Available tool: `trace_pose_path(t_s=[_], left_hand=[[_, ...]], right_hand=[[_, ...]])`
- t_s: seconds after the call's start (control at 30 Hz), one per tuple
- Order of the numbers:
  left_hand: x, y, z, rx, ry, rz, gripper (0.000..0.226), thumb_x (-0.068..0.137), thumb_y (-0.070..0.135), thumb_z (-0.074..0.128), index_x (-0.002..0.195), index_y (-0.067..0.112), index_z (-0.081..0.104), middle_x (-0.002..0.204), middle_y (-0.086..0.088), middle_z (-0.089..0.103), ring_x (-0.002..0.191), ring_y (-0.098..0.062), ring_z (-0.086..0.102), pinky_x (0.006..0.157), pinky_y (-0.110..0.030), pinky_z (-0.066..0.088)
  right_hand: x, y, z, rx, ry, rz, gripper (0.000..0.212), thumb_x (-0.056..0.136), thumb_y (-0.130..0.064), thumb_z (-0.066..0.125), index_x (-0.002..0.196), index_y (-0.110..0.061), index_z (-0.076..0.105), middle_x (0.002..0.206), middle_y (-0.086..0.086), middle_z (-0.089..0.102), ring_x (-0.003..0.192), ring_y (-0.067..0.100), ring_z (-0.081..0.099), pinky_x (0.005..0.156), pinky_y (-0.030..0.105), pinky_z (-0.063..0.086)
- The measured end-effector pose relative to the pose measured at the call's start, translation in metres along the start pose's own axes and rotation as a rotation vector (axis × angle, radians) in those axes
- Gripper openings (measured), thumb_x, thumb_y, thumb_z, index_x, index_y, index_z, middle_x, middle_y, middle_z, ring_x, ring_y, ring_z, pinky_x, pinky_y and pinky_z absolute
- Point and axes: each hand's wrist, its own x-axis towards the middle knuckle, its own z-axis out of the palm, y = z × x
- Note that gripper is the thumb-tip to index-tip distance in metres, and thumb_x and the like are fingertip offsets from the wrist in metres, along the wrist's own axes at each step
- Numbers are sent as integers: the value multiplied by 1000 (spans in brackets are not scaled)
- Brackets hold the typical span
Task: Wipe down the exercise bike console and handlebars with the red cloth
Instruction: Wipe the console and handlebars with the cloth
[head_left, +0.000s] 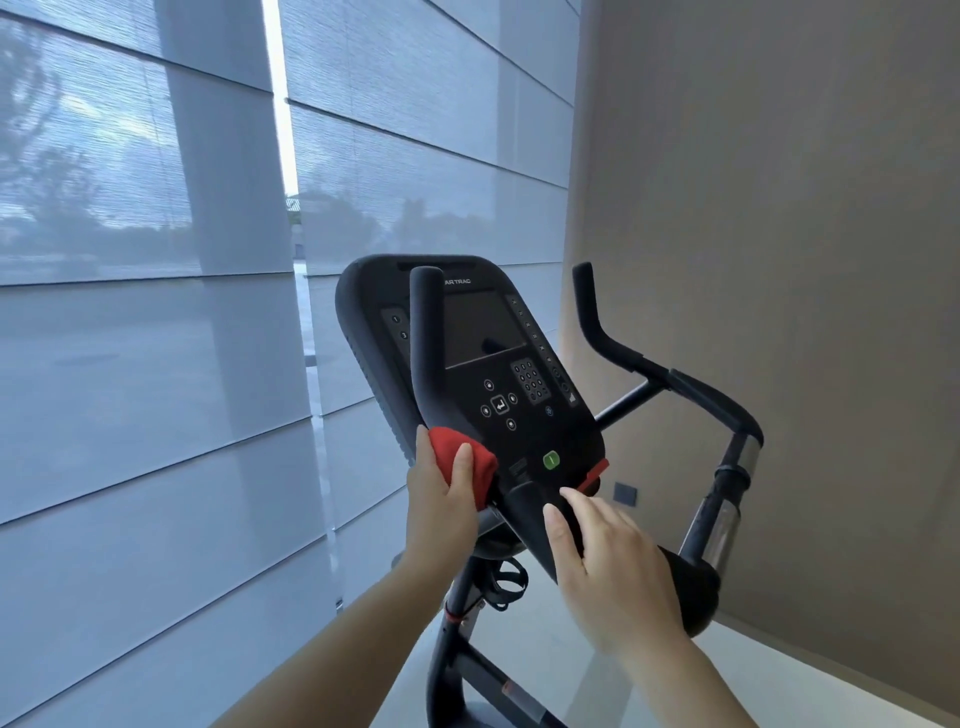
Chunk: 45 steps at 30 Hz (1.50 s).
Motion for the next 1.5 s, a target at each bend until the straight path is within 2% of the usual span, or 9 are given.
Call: trace_pose_path(t_s=[0.1,0.2,0.37,0.57,0.67,0.9,1.17,1.33,1.5], left_hand=[[9,12,-18,-36,89,111,48,98,31,43,143,21,29,129,-4,48,119,-25,48,99,-41,41],[32,33,-28,-4,190,326,57,97,24,45,148,25,19,135,-6,35,124,-19,39,100,-31,37],[50,27,-20,634,-170,620,53,97,24,45,147,18,27,143,-10,33,133,-22,25,111,-27,16],[39,22,-35,765,-364,749,47,98,34,38,144,28,32,134,3,44,125,-14,33,101,-20,26],[26,18,-36,737,-442,784,47,98,37,36,144,29,32,137,6,40,128,-10,30,104,-21,28],[60,22,-38,748,-312,818,44,98,33,39,141,22,40,131,-2,47,122,-19,38,106,-31,30],[47,15,-40,498,-574,966,41,97,31,44,136,19,47,125,-4,52,117,-20,43,104,-32,34],[48,19,-30,307,-636,938,42,98,32,38,137,20,44,129,0,48,118,-16,40,102,-27,32],[39,30,-7,280,-804,1026,43,98,41,36,139,29,37,132,4,44,121,-13,35,103,-28,31]], right_hand=[[-1,1,0,13,-10,-6,82,80,-67,-1,135,-25,42,130,-10,53,122,7,43,101,26,34],[-1,1,-1,13,-21,-13,82,80,-67,-2,136,-25,40,131,-10,51,123,7,41,103,26,33],[-1,3,-3,30,-42,-14,83,78,-69,-4,137,-27,37,134,-12,48,125,6,38,105,25,31],[-2,3,-2,31,-38,-17,84,77,-69,-3,137,-27,37,135,-11,48,126,6,38,103,24,31],[-2,4,-1,24,-24,-15,83,78,-69,-2,137,-28,38,135,-12,49,126,6,39,103,26,33],[-2,2,-1,-8,-16,25,74,80,-68,3,135,-34,39,133,-20,47,123,-1,39,94,15,29],[-2,-9,-1,2,62,113,64,82,-66,14,125,-36,51,122,-23,55,114,-3,47,87,17,37],[-5,-10,-15,277,247,246,51,85,-59,24,119,-37,54,117,-22,58,112,-13,46,83,1,32],[-30,0,-44,240,386,384,35,96,-41,29,117,-34,56,115,-18,60,106,-15,47,76,-4,31]])
